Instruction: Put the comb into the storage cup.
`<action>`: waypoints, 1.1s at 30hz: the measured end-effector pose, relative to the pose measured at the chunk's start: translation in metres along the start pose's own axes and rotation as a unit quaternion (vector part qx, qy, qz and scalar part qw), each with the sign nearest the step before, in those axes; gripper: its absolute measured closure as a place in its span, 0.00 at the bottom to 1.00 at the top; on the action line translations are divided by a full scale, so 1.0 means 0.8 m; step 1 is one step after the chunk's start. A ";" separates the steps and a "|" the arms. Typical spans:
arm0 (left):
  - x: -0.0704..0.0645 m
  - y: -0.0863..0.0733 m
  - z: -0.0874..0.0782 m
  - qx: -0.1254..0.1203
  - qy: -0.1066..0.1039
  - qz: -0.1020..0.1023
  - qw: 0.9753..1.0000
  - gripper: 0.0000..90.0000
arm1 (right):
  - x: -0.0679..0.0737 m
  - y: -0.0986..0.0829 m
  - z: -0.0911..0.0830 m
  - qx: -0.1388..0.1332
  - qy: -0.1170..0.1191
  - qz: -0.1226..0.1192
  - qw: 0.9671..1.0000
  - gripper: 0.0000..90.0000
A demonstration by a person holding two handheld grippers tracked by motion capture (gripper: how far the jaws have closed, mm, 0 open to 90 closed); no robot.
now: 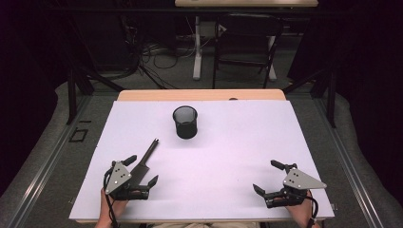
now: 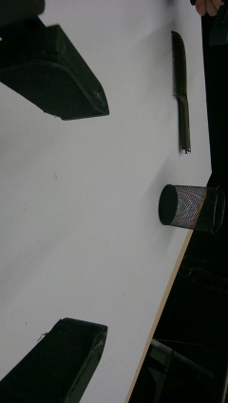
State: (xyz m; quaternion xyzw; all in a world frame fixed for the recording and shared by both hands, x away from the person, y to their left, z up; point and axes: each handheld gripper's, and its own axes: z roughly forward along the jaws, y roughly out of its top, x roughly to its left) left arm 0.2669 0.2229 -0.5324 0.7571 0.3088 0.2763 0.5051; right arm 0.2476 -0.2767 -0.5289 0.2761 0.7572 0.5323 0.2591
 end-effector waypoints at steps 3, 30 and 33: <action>0.002 0.003 0.005 0.006 0.001 -0.003 1.000 0.00 | 0.000 0.000 0.001 0.001 0.000 -0.001 1.000 0.00; 0.008 0.024 0.046 0.047 0.001 -0.004 0.999 0.00 | 0.000 0.000 0.001 0.003 0.002 -0.001 1.000 0.00; 0.009 0.026 0.048 0.050 0.003 -0.002 0.999 0.00 | -0.001 0.000 0.001 0.006 0.002 -0.001 1.000 0.00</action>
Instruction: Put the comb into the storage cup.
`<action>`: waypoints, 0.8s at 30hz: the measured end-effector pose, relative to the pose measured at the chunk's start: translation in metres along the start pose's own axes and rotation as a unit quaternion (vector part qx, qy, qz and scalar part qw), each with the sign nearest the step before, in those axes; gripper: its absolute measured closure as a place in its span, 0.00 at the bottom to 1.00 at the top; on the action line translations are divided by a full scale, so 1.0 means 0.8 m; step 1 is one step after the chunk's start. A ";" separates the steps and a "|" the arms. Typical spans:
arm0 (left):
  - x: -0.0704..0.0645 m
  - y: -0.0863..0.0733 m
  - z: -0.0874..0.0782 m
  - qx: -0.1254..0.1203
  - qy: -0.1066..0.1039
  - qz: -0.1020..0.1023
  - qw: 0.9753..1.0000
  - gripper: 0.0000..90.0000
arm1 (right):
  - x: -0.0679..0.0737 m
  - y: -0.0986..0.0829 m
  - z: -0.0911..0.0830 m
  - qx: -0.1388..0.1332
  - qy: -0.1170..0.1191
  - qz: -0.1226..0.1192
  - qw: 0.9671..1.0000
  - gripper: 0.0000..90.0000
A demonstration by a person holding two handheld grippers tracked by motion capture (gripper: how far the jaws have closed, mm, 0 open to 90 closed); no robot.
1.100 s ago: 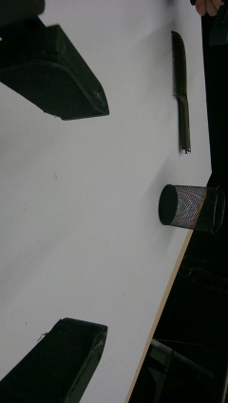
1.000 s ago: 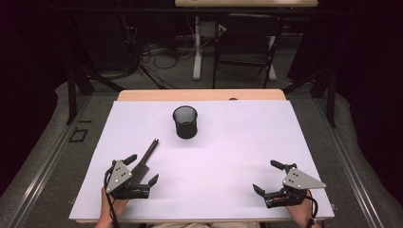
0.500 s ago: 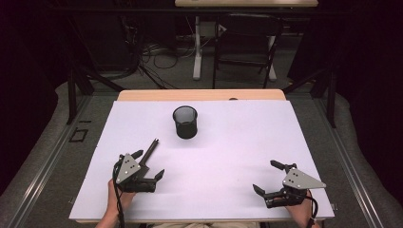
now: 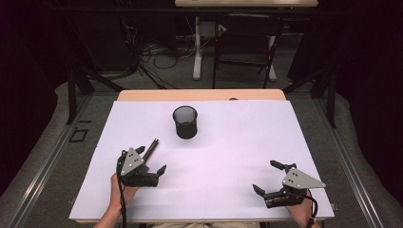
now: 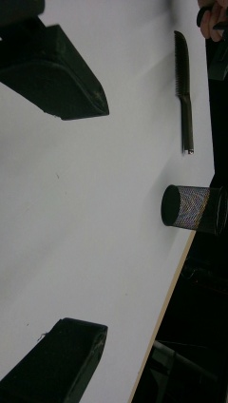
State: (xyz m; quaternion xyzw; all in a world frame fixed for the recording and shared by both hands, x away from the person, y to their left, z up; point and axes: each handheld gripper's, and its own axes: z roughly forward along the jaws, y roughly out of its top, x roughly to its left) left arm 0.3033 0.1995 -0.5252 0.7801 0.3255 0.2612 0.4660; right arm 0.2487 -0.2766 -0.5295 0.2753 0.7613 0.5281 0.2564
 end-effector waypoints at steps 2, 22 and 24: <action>0.002 0.001 0.002 0.002 0.000 0.001 1.000 0.00 | 0.001 0.000 0.001 0.000 0.000 0.002 1.000 0.00; 0.016 0.016 0.027 0.022 -0.006 0.002 1.000 0.00 | 0.000 0.000 0.001 0.000 0.000 0.003 1.000 0.00; 0.019 0.018 0.030 0.025 -0.004 0.000 1.000 0.00 | 0.000 0.000 0.001 0.000 0.000 0.003 1.000 0.00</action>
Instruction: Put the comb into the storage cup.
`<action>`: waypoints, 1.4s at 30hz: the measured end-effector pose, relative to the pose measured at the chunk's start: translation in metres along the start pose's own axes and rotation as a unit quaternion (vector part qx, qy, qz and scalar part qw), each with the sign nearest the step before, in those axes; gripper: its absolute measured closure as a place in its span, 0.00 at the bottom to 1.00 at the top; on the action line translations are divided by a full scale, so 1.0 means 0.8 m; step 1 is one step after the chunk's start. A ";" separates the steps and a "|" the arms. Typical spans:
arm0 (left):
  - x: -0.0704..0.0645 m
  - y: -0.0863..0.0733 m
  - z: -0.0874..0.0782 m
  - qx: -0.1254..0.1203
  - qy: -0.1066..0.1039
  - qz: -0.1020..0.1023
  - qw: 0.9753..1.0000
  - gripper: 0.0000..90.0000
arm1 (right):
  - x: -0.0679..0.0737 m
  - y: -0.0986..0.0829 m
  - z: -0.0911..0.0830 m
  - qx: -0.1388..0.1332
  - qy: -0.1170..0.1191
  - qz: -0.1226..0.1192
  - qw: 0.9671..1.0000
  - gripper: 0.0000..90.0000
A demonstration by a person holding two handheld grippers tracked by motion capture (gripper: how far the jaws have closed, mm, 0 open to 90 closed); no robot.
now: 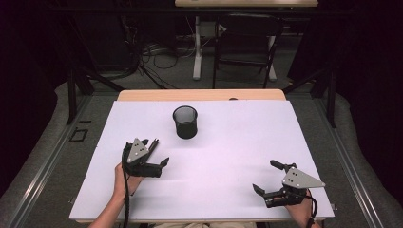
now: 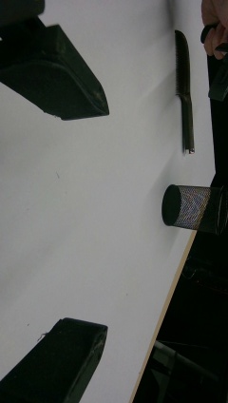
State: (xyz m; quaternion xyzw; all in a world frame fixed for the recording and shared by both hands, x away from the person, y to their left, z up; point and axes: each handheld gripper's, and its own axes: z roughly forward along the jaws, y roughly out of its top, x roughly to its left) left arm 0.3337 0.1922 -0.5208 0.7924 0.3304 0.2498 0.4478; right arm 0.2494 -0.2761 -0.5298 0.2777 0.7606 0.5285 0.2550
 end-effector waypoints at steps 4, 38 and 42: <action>0.003 0.002 0.002 0.004 -0.001 -0.002 1.000 0.00 | 0.000 0.000 0.001 -0.001 0.000 0.000 1.000 0.00; 0.044 0.011 0.040 0.087 -0.005 -0.022 0.996 1.00 | 0.000 0.001 0.003 0.006 0.006 -0.004 1.000 0.00; 0.049 0.012 0.048 0.098 -0.010 -0.025 0.995 1.00 | 0.001 0.001 0.005 0.007 0.008 -0.005 1.000 0.00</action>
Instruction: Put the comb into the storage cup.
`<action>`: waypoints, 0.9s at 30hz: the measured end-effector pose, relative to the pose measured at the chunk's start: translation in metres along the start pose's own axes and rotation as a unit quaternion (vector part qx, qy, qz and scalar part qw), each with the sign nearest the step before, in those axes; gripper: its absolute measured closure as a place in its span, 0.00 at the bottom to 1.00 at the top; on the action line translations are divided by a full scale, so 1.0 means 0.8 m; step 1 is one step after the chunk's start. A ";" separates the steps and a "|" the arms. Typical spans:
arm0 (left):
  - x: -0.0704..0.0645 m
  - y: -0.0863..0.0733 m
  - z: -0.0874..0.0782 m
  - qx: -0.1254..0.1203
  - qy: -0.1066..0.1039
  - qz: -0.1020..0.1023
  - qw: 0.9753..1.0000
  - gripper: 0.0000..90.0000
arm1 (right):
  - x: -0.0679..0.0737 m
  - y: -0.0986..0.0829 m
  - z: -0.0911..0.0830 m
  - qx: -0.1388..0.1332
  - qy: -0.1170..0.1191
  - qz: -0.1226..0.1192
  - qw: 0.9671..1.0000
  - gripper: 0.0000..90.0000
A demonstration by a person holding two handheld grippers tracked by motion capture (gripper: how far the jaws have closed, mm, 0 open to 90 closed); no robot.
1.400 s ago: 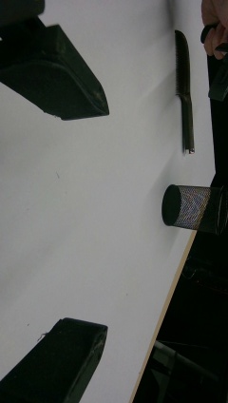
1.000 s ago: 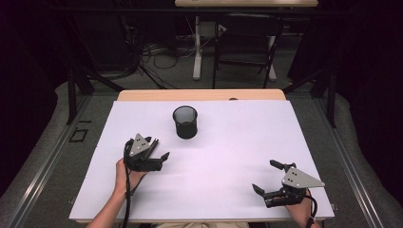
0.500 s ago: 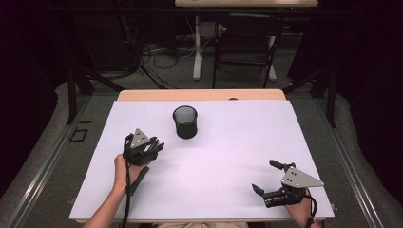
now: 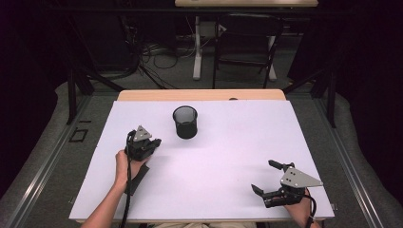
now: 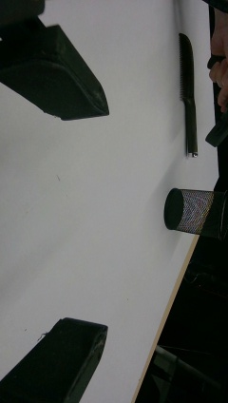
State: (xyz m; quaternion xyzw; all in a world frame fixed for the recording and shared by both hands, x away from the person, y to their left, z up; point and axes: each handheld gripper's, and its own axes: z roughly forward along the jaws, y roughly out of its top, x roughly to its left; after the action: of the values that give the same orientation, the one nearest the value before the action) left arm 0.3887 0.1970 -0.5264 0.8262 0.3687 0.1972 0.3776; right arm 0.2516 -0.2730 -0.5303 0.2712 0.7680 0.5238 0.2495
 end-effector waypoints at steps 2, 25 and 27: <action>0.002 0.001 0.003 0.005 -0.002 -0.002 1.000 1.00 | 0.000 0.000 0.000 0.001 0.000 -0.001 1.000 0.00; 0.014 -0.001 0.033 0.053 0.018 -0.004 0.998 1.00 | -0.001 0.000 0.001 0.002 0.001 0.000 1.000 0.00; 0.014 -0.002 0.036 0.060 0.022 0.000 0.998 1.00 | -0.001 0.000 0.001 0.003 0.001 -0.001 1.000 0.00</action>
State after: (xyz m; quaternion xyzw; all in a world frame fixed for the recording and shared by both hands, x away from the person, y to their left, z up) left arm 0.4128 0.1926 -0.5449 0.8430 0.3880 0.1928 0.3188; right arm 0.2526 -0.2730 -0.5308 0.2711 0.7698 0.5216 0.2486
